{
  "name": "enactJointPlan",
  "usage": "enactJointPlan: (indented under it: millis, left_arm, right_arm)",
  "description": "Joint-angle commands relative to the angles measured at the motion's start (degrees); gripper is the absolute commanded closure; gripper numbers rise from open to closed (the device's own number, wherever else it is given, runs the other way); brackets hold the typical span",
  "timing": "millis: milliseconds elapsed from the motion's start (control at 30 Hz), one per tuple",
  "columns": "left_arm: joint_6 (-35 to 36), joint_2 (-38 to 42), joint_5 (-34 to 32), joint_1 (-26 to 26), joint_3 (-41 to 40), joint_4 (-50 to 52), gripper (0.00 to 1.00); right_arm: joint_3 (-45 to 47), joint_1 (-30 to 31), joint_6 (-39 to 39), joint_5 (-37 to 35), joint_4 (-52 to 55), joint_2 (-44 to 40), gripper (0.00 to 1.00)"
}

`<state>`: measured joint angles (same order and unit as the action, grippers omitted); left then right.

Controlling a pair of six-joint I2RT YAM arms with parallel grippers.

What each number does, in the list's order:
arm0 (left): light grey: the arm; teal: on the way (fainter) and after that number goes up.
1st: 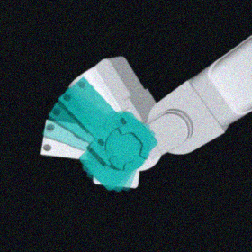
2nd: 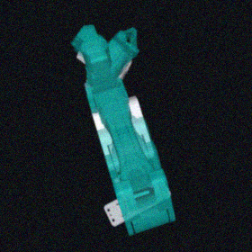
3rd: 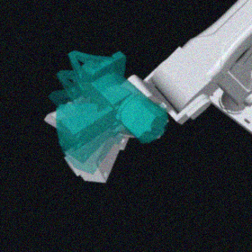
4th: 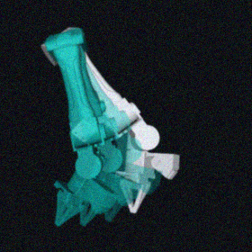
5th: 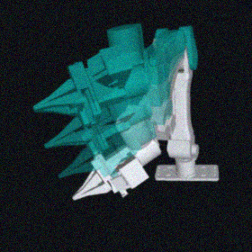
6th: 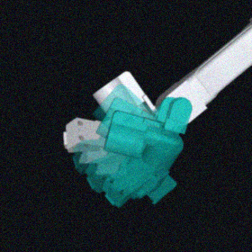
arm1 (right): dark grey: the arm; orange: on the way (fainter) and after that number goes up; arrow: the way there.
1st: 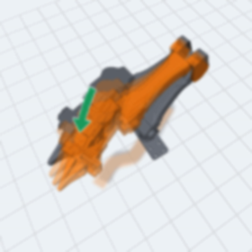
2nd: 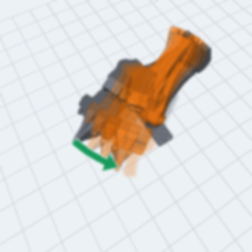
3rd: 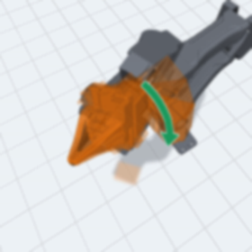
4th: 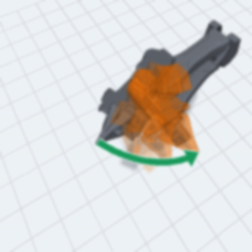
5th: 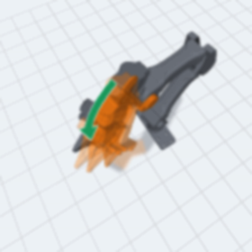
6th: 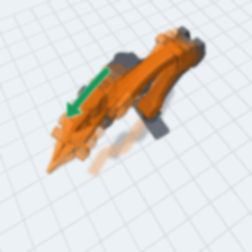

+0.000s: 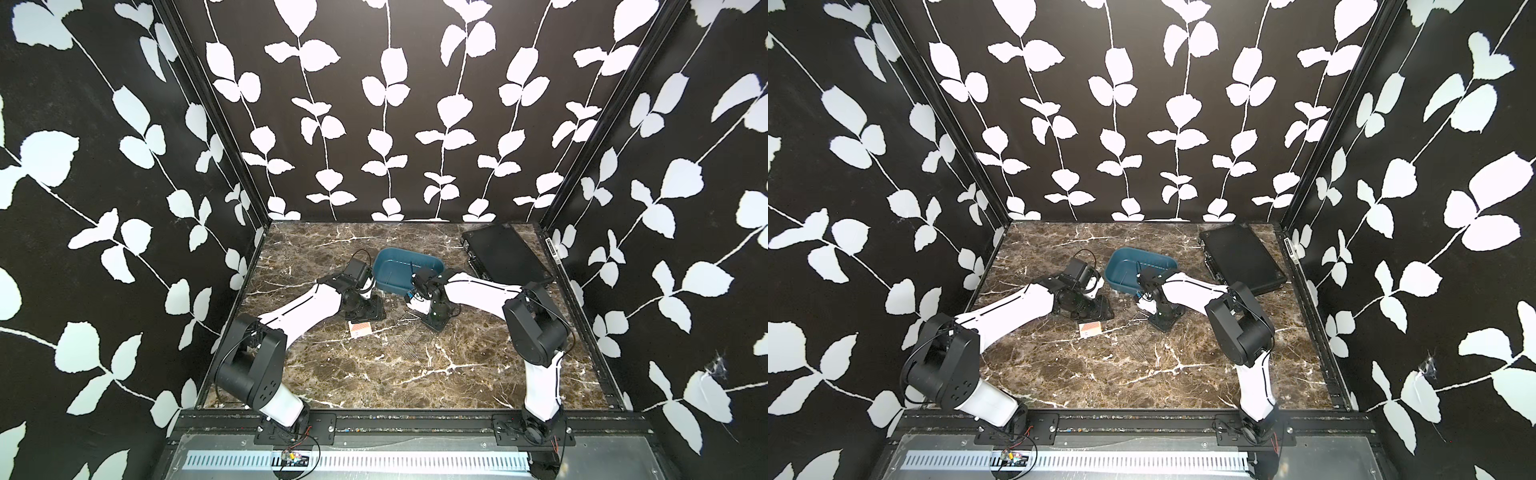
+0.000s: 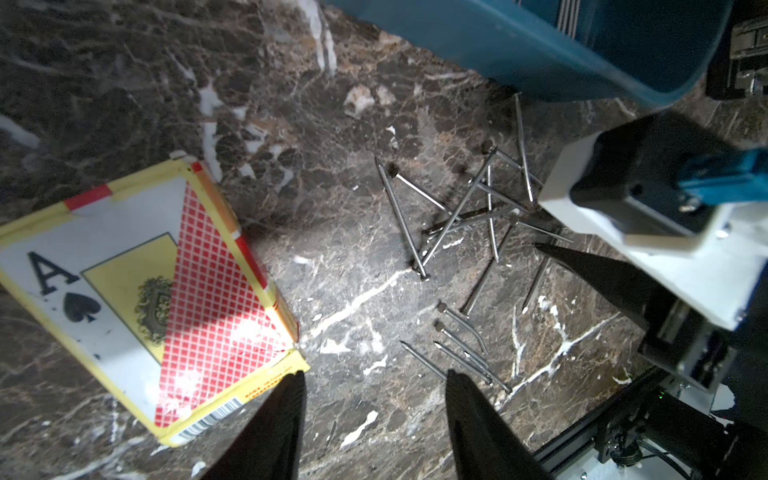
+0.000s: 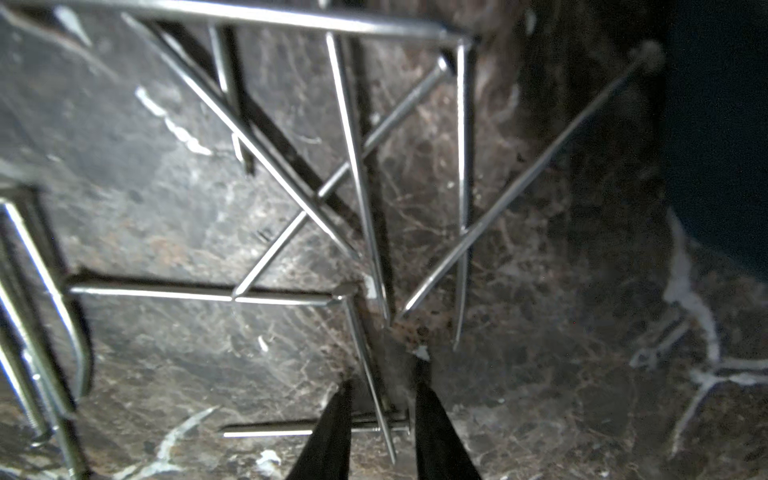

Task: Put the nails on the desktop into the storage box
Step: Pick up the nail from the center of the board.

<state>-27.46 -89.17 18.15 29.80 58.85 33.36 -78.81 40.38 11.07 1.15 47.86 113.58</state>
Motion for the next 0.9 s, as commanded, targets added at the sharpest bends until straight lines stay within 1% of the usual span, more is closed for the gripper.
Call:
enactJointPlan:
  millis: [0,167,333,467,533,600,633,733,867]
  left_arm:
    - [1.0,-0.4,-0.3,0.1,1.5,1.8,0.44]
    - [0.8,-0.8,-0.1,0.1,1.6,1.4,0.44]
    - [1.1,-0.4,-0.2,0.1,1.4,1.3,0.42]
    - [3.0,0.2,-1.2,0.1,1.9,2.3,0.40]
    - [4.5,1.2,-1.9,0.1,2.0,2.4,0.39]
    - [6.9,2.7,-2.8,0.1,2.0,2.2,0.38]
    - [8.5,3.7,-3.6,0.1,2.1,2.1,0.37]
    - [15.6,6.7,-4.4,0.3,1.7,0.6,0.36]
    - [28.3,13.1,-5.0,1.1,-1.3,-5.2,0.35]
  right_arm:
    - [-0.7,0.6,1.2,0.3,-0.5,0.5,0.80]
    - [-0.4,1.0,2.2,0.4,-0.6,-0.3,0.92]
    - [1.1,1.2,2.7,1.2,-0.9,-3.5,0.97]
    - [2.4,1.1,1.8,4.1,-0.4,-7.5,1.00]
    - [2.9,0.8,1.0,7.4,-0.1,-9.7,1.00]
    - [3.2,0.0,-0.8,12.3,-0.3,-11.9,1.00]
    - [3.3,-0.8,-2.2,16.0,-0.5,-12.9,1.00]
    - [3.3,-3.4,-6.0,24.9,-0.8,-14.7,1.00]
    - [1.9,-4.9,-9.5,32.6,-0.6,-16.2,1.00]
